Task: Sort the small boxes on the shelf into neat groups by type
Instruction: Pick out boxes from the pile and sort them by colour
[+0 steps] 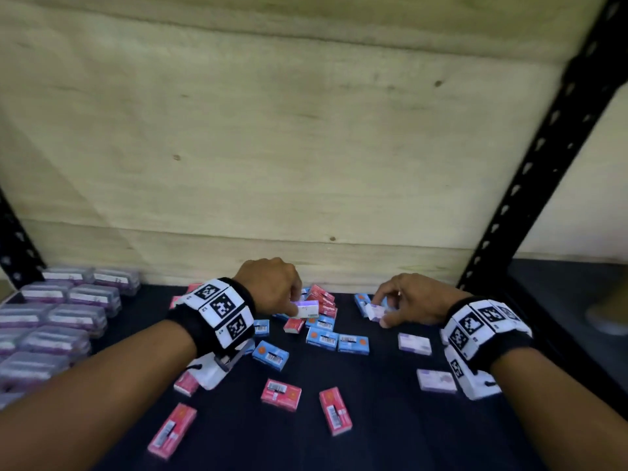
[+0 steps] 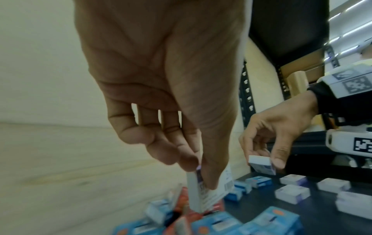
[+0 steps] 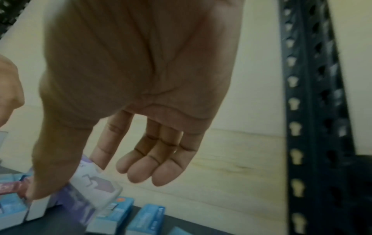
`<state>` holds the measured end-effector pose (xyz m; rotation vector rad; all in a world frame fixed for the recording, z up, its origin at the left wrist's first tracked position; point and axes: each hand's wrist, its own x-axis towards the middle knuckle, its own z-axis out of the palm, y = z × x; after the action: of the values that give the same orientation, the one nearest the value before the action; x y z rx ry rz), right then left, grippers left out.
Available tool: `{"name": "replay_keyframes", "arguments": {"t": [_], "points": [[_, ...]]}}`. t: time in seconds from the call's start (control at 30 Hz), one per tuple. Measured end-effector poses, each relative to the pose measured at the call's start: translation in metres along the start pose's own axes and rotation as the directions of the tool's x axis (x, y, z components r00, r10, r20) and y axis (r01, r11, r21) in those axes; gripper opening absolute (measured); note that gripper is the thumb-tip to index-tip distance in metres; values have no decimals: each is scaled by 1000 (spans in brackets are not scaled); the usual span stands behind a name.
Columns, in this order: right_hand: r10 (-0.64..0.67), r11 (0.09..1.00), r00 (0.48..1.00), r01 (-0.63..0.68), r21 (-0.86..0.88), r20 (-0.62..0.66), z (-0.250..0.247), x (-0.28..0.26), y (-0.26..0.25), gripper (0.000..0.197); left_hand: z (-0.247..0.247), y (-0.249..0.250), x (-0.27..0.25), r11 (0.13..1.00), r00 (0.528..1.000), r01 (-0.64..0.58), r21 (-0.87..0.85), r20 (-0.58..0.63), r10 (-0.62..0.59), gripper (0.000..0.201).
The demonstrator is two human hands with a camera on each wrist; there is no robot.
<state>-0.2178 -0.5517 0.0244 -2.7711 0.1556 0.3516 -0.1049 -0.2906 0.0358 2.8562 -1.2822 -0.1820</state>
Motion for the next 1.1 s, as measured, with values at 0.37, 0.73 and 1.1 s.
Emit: {"name": "replay_keyframes", "arguments": {"t": [0.37, 0.73, 1.1], "points": [[434, 879, 891, -386, -278, 134, 8, -114, 57, 26, 42, 154, -1, 937, 927, -308, -168, 169, 335, 24], [501, 849, 844, -435, -300, 193, 33, -128, 65, 30, 57, 208, 4, 944, 918, -281, -172, 239, 317, 27], [505, 846, 852, -457, -276, 138, 32, -123, 64, 42, 63, 212, 4, 946, 924, -314, -80, 202, 324, 30]]}}
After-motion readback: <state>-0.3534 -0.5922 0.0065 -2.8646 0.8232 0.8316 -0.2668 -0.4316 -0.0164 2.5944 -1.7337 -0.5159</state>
